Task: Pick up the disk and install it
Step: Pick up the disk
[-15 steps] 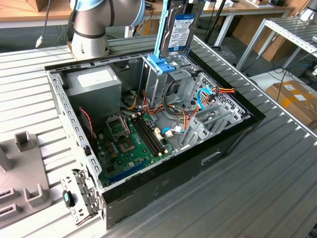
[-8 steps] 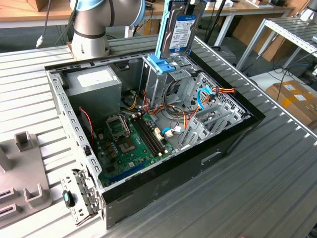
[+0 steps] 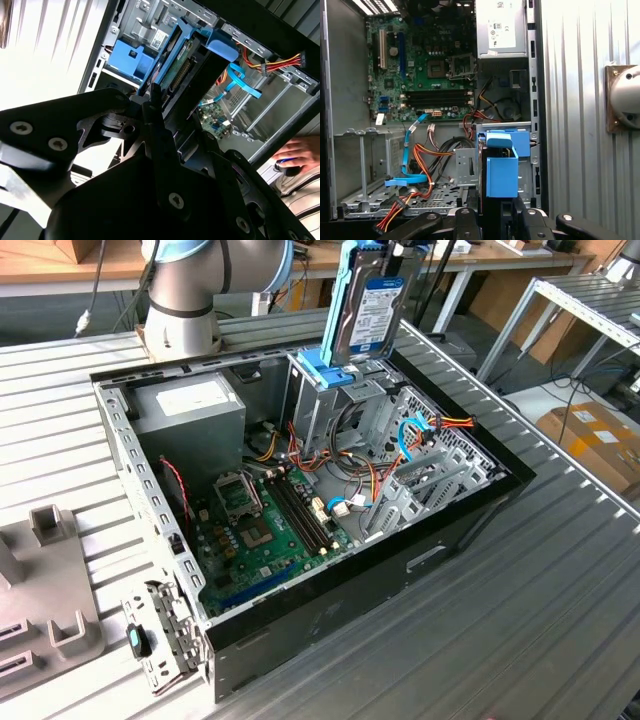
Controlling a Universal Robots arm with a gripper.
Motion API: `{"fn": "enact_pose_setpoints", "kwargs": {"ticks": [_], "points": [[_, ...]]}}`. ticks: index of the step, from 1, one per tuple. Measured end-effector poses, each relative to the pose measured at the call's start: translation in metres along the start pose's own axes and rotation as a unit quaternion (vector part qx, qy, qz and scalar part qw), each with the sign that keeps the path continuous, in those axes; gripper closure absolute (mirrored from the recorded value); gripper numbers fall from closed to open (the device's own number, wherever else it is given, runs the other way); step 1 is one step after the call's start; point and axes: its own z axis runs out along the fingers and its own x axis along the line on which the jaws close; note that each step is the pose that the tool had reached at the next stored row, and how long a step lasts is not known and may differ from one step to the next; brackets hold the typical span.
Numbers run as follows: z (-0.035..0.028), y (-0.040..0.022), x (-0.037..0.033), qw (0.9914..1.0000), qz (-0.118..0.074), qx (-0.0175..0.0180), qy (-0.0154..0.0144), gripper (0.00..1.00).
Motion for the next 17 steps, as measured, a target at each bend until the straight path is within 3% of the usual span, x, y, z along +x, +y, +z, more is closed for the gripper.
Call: {"fn": "enact_pose_setpoints", "kwargs": {"ticks": [6,17], "points": [[0.0,-0.0003,0.0059,1.0,0.0,0.0,0.0,0.65],[-0.0002,-0.0012,0.0247,1.0,0.0,0.0,0.0008,0.65]]}}
